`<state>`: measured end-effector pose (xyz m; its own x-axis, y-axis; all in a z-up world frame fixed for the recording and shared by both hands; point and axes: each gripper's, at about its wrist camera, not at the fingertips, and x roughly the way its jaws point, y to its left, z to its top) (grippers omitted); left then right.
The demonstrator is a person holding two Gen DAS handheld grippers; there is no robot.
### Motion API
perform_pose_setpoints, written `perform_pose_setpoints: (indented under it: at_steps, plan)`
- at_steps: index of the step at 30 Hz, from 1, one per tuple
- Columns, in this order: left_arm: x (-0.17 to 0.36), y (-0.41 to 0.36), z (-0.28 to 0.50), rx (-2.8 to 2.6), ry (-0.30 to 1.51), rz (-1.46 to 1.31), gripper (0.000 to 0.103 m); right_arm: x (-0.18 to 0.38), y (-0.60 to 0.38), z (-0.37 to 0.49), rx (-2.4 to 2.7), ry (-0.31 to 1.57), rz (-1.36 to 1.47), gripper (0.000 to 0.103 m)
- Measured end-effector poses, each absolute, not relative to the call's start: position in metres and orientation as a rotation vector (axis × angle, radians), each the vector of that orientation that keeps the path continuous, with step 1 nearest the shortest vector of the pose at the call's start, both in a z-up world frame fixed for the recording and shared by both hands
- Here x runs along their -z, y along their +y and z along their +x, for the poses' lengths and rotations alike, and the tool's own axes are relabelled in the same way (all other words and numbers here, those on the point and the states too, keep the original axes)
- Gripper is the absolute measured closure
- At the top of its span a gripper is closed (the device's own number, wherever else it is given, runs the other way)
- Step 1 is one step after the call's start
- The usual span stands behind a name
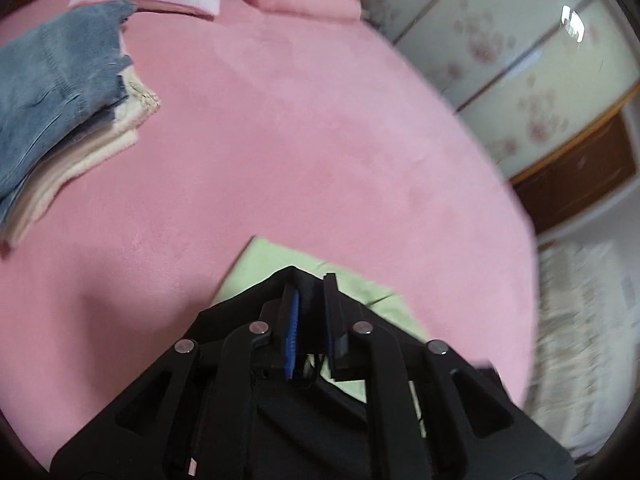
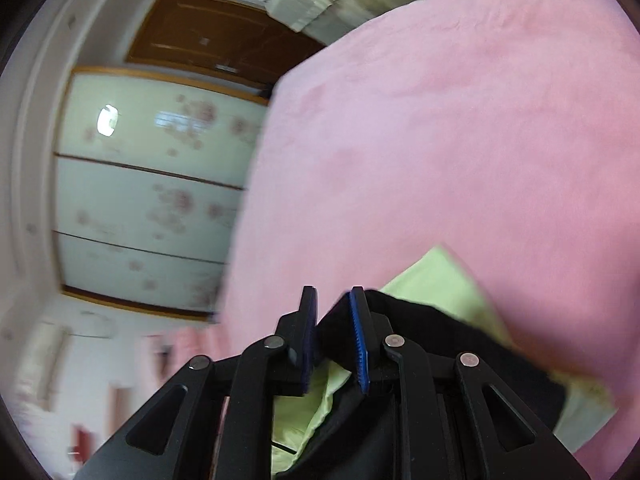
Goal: Fold large clothes
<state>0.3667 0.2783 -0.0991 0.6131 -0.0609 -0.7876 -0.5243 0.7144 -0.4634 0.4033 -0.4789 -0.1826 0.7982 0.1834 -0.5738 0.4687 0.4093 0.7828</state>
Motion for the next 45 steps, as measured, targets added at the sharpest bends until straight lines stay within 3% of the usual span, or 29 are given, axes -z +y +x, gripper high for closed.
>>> perform_pose_setpoints:
  at_steps: [1, 2, 3, 5, 8, 12, 20, 29, 33, 37, 43, 45]
  plan:
    - [0.108, 0.27, 0.378, -0.305, 0.926, -0.705, 0.089, 0.189, -0.479, 0.411, 0.225, 0.677, 1.118, 0.064]
    - [0.114, 0.264, 0.385, -0.317, 0.947, -0.676, 0.078, 0.193, -0.478, 0.418, 0.252, 0.7, 1.074, 0.059]
    - [0.118, 0.26, 0.388, -0.328, 0.955, -0.659, 0.058, 0.199, -0.476, 0.425, 0.269, 0.722, 1.027, 0.057]
    - [0.128, 0.247, 0.393, -0.338, 0.964, -0.615, 0.031, 0.208, -0.469, 0.435, 0.279, 0.774, 0.928, 0.057]
    - [0.141, 0.237, 0.395, -0.309, 0.987, -0.596, 0.031, 0.229, -0.462, 0.445, 0.283, 0.851, 0.813, 0.054]
    - [0.162, 0.231, 0.388, -0.269, 1.069, -0.605, 0.031, 0.249, -0.45, 0.449, 0.282, 0.96, 0.662, 0.042]
    - [0.201, 0.177, 0.349, 0.007, 1.246, -0.666, 0.031, 0.281, -0.43, 0.401, 0.263, 1.162, 0.542, 0.041]
    - [0.211, 0.075, 0.306, 0.205, 1.331, -0.35, 0.032, 0.274, -0.425, 0.34, 0.185, 1.16, 0.406, 0.042]
    - [0.214, 0.052, 0.299, 0.19, 1.364, -0.305, 0.032, 0.267, -0.422, 0.321, 0.114, 1.14, 0.314, 0.073]
    - [0.213, 0.041, 0.293, 0.162, 1.346, -0.311, 0.032, 0.266, -0.426, 0.317, 0.056, 1.134, 0.326, 0.087]
    - [0.212, 0.043, 0.288, 0.173, 1.276, -0.312, 0.032, 0.268, -0.423, 0.293, 0.058, 1.131, 0.255, 0.09]
    - [0.218, 0.046, 0.284, 0.163, 1.292, -0.308, 0.038, 0.272, -0.417, 0.281, 0.089, 1.11, 0.204, 0.087]
